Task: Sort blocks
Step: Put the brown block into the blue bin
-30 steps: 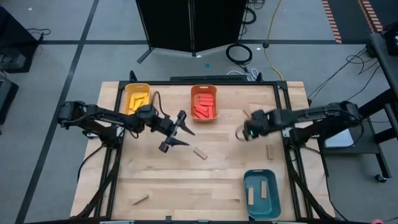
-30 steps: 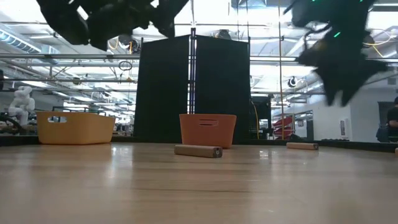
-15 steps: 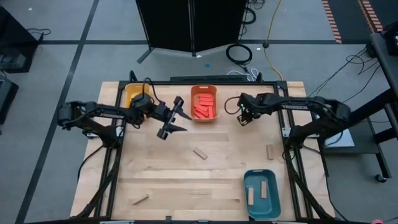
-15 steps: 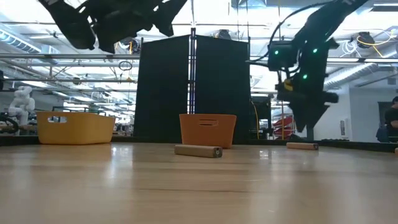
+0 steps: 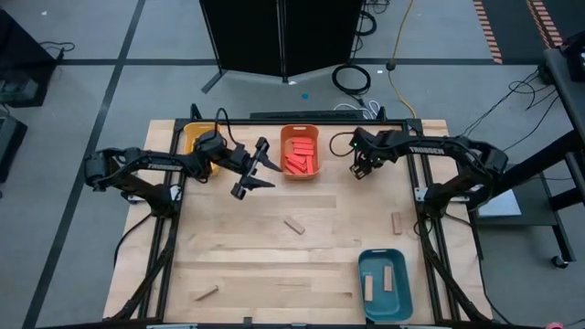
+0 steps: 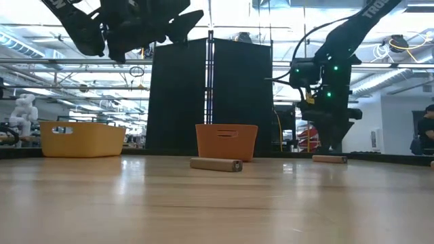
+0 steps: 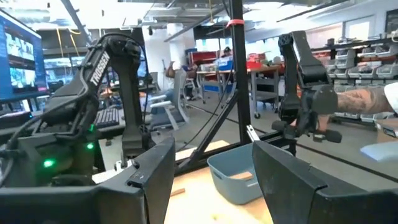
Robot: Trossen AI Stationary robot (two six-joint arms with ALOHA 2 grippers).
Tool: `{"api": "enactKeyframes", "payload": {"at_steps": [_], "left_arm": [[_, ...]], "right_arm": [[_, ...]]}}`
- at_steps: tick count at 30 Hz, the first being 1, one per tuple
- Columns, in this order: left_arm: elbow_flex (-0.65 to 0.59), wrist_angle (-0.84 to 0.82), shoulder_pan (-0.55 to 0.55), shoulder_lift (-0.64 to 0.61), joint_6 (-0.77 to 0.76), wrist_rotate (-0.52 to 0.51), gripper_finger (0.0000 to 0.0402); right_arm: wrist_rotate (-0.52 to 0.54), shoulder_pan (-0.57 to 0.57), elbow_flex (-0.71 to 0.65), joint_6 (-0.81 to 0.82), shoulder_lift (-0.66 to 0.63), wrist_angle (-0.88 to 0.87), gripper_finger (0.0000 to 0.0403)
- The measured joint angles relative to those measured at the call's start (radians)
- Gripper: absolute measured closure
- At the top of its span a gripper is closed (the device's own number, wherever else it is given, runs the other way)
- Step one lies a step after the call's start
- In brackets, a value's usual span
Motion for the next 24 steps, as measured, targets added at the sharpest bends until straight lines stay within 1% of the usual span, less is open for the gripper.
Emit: {"api": "enactKeyframes", "payload": {"at_steps": [2, 4, 8, 11, 14, 17, 21, 24], "left_arm": [[0.0, -0.002, 0.003, 0.0, -0.001, 0.006, 0.0191], [0.0, -0.011, 0.004, 0.0, 0.0, 0.007, 0.0191], [0.0, -0.057, 0.004, 0.0, 0.007, 0.008, 0.0191], [0.0, -0.091, 0.004, 0.0, 0.03, 0.008, 0.0191], [0.0, -0.087, 0.003, 0.001, 0.032, 0.007, 0.0191], [0.0, -0.086, 0.003, 0.001, 0.029, 0.004, 0.0191], [0.0, -0.082, 0.003, 0.001, 0.029, 0.0, 0.0191], [0.0, -0.071, 0.003, 0.001, 0.029, -0.001, 0.0191]], "right_arm": [[-0.011, -0.02, 0.0, -0.021, 0.0, 0.003, 0.0206], [-0.045, -0.036, 0.0, -0.032, 0.0, 0.015, 0.0206], [-0.087, -0.048, -0.006, -0.048, 0.0, 0.027, 0.0206], [-0.11, -0.057, -0.052, -0.048, -0.001, 0.081, 0.0206], [-0.14, -0.067, -0.12, -0.04, -0.001, 0.137, 0.0206], [-0.144, -0.067, -0.173, -0.036, -0.009, 0.199, 0.0206], [-0.126, -0.056, -0.194, -0.006, -0.01, 0.209, 0.0209], [-0.104, -0.033, -0.194, 0.01, -0.01, 0.209, 0.023]]}}
